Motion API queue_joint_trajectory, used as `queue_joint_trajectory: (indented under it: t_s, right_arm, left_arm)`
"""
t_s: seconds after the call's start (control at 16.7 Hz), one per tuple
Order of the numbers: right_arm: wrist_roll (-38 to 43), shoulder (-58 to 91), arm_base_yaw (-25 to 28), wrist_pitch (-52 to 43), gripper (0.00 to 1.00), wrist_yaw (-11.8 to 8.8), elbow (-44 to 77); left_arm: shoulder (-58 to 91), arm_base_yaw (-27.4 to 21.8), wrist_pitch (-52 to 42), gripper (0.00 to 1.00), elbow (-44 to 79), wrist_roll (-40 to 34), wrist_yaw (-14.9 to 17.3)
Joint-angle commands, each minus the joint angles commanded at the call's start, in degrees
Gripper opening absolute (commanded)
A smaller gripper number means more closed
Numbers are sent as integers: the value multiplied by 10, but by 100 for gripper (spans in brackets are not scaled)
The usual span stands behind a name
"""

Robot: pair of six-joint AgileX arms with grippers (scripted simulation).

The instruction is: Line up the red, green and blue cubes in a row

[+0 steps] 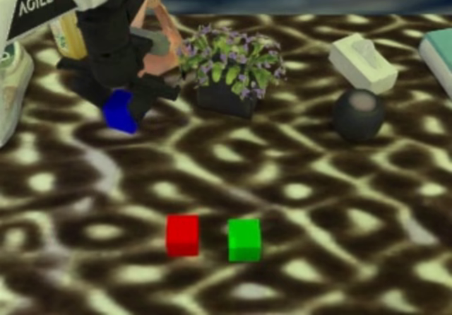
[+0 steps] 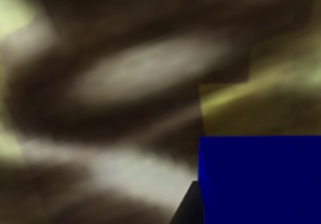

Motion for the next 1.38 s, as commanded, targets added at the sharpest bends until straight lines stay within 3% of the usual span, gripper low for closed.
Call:
queue_joint_trajectory:
  t_s: [0.18,0.36,1.02,1.2,1.38]
  right_arm:
    - [0,0,0,0,100,0,0]
    - [0,0,0,0,100,0,0]
    - [0,0,0,0,100,0,0]
    - [0,0,0,0,100,0,0]
    - [0,0,0,0,100,0,0]
  left_arm:
    - [4,-10,0,0,2,-7,0]
    - [13,-51,-11,0,21,-63,-1]
    - [44,-327,-71,0,99,-517,-3]
    - [39,-374,-76,0,109,-580,-5]
    - [37,-383,-76,0,111,-592,-5]
